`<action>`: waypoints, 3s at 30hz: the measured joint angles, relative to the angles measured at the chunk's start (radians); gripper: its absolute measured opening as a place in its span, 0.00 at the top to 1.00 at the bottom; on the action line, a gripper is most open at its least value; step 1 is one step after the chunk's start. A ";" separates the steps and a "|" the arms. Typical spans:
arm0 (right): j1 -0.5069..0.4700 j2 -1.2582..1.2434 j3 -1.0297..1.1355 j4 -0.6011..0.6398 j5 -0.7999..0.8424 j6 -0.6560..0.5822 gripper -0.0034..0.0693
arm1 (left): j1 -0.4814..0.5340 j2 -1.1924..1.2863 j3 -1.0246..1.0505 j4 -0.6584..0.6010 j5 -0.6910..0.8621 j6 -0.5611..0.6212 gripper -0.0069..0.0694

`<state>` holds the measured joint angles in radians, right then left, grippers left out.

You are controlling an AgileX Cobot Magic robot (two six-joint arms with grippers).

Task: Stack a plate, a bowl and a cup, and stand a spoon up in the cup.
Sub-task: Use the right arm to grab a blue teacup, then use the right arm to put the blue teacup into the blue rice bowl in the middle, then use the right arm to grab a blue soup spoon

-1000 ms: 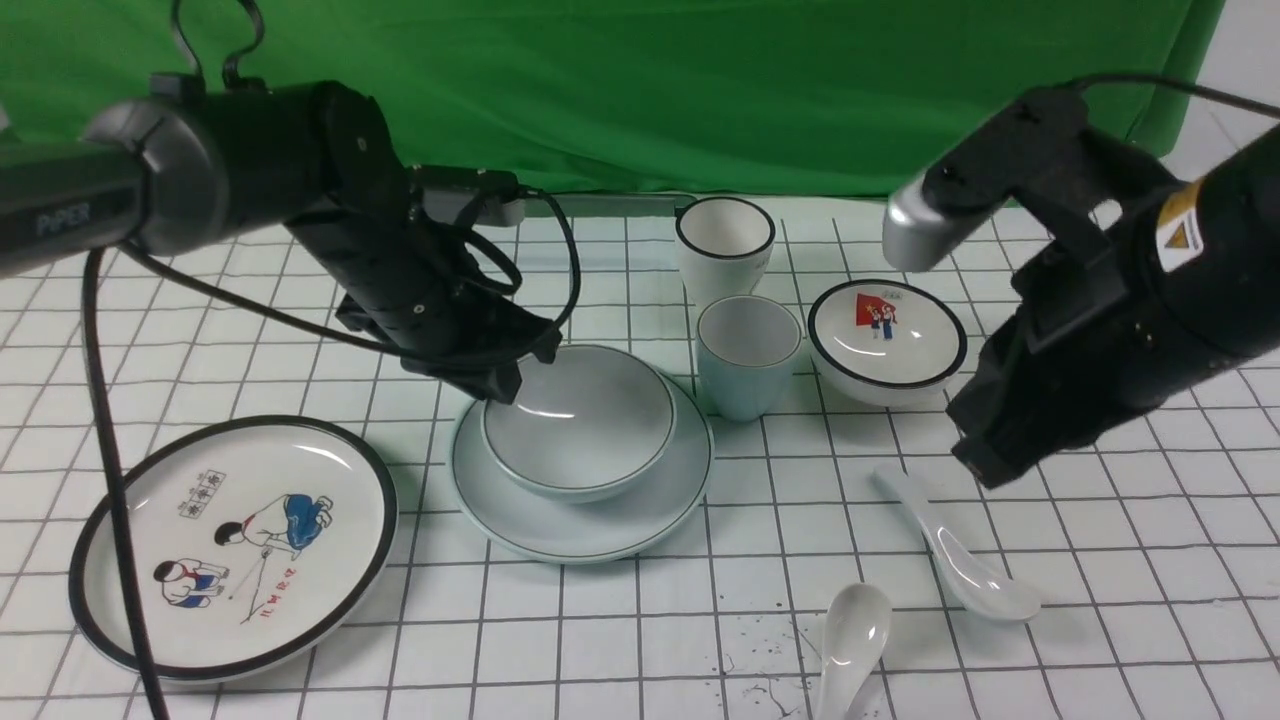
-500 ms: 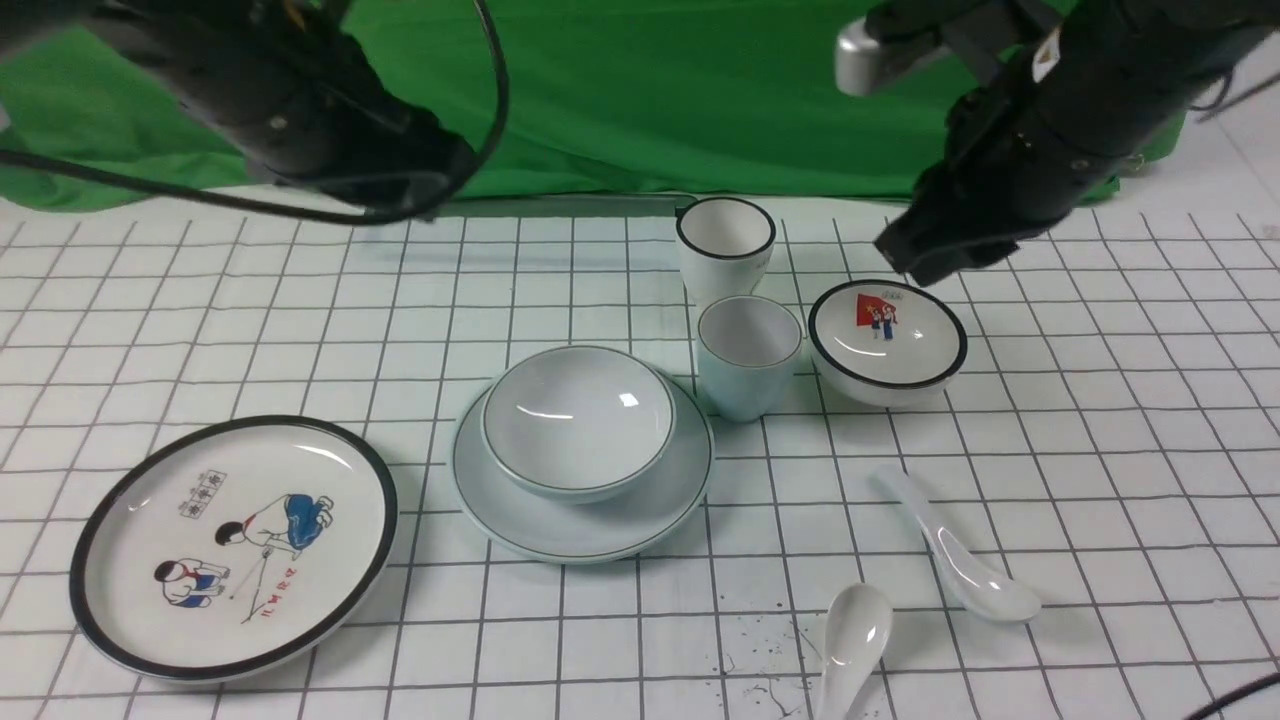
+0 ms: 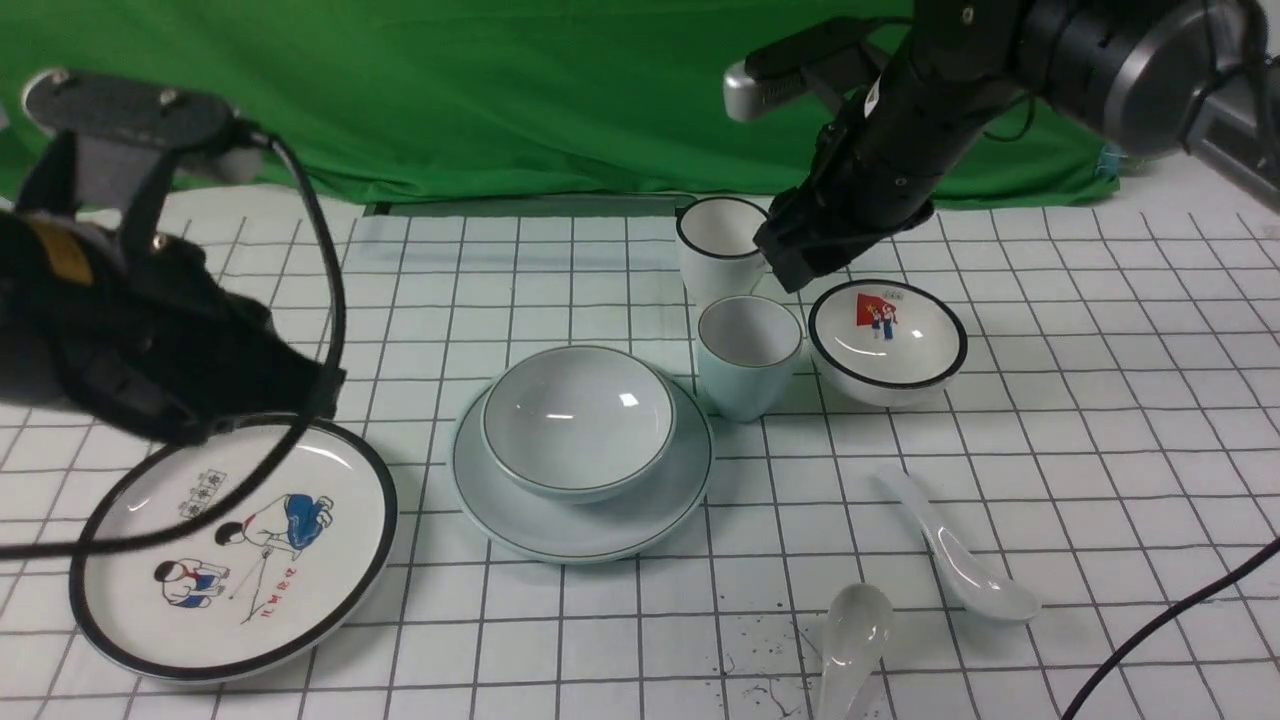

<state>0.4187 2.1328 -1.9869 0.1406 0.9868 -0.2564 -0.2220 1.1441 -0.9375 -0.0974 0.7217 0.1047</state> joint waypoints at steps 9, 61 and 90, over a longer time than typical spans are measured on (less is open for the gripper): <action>0.007 0.067 0.000 0.019 -0.028 0.000 0.38 | 0.000 -0.009 0.028 0.000 -0.083 0.000 0.96; 0.227 0.126 -0.271 0.002 0.204 -0.008 0.25 | 0.000 -0.009 0.028 0.000 -0.091 0.001 0.96; -0.031 -0.318 0.770 -0.091 -0.341 0.053 0.22 | 0.000 -0.009 0.028 0.000 -0.065 0.001 0.96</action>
<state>0.3873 1.8147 -1.2164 0.0500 0.6454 -0.2032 -0.2220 1.1356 -0.9094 -0.0974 0.6564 0.1057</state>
